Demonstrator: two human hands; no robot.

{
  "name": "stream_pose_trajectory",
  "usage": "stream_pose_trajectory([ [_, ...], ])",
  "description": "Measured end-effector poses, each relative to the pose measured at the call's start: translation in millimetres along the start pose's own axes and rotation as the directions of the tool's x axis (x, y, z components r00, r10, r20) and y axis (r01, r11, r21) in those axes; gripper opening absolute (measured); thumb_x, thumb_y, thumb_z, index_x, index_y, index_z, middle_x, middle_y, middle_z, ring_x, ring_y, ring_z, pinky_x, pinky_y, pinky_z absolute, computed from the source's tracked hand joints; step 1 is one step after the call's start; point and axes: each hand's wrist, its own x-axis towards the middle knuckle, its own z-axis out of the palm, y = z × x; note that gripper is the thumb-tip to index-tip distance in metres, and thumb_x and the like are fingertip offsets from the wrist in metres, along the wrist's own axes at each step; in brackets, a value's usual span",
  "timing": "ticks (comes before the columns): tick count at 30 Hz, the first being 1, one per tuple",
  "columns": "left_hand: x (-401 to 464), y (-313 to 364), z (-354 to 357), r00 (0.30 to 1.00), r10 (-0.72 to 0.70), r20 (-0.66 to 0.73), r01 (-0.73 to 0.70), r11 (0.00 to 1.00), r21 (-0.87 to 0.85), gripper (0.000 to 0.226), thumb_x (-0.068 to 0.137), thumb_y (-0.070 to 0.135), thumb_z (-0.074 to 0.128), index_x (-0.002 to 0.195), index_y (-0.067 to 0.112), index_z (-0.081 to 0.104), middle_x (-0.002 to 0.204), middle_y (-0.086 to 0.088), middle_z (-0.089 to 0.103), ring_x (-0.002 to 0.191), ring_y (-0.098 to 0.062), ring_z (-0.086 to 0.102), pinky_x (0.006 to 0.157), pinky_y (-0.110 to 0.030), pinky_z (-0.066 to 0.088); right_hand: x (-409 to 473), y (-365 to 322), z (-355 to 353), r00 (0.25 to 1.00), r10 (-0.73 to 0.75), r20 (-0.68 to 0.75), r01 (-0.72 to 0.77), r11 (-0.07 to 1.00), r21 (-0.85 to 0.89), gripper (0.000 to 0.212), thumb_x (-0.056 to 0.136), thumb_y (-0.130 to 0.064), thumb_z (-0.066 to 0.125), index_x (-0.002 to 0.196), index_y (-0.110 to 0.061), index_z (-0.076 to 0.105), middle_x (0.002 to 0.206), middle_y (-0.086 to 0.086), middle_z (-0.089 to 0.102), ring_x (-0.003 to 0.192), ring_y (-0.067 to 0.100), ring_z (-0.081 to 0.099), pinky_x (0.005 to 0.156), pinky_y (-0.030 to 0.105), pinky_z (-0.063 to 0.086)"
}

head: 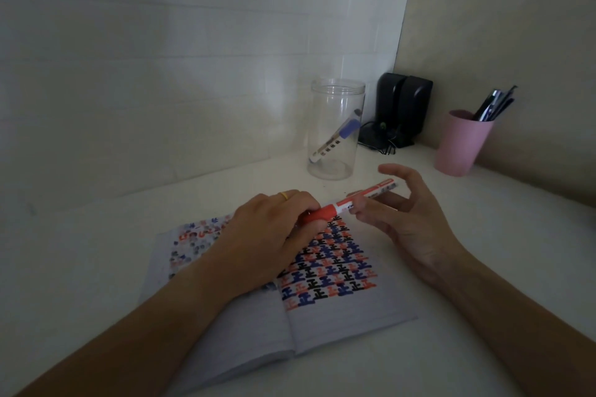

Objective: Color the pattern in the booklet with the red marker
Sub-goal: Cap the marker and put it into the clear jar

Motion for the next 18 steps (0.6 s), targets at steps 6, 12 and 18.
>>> stream_pose_trajectory([
  [6,0.5,7.5,-2.3,0.998,0.002,-0.062,0.005,0.995,0.103,0.046,0.101,0.055,0.028,0.104,0.024,0.061,0.084,0.006,0.069,0.066,-0.012,0.060,0.067,-0.032,0.053,-3.7,-6.0,6.7,1.000,0.029,-0.010,-0.027,0.983,0.180,0.031,0.096,-0.007,0.062,0.126,-0.014,0.065,0.108,0.015,0.079,0.101,0.027,0.076,0.080,0.028,0.061],
  [12,1.2,6.8,-3.2,0.997,0.010,-0.071,-0.009,1.000,0.025,0.040,0.098,0.050,0.042,0.105,0.020,0.067,0.086,0.004,0.072,0.070,-0.012,0.063,0.069,-0.034,0.054,-7.1,-7.6,6.4,0.995,0.088,-0.044,-0.070,0.950,0.304,0.034,0.088,-0.005,0.067,0.122,-0.009,0.070,0.105,0.019,0.079,0.098,0.027,0.077,0.072,0.024,0.061],
  [18,0.8,7.9,-7.2,0.982,0.099,-0.161,-0.093,0.995,0.042,0.041,0.097,0.046,0.047,0.103,0.015,0.073,0.085,0.000,0.077,0.067,-0.013,0.067,0.065,-0.031,0.058,-9.0,-3.6,8.6,0.986,0.123,-0.109,-0.081,0.942,0.326,0.035,0.076,-0.008,0.077,0.111,-0.003,0.074,0.098,0.022,0.079,0.092,0.030,0.078,0.075,0.026,0.063],
])
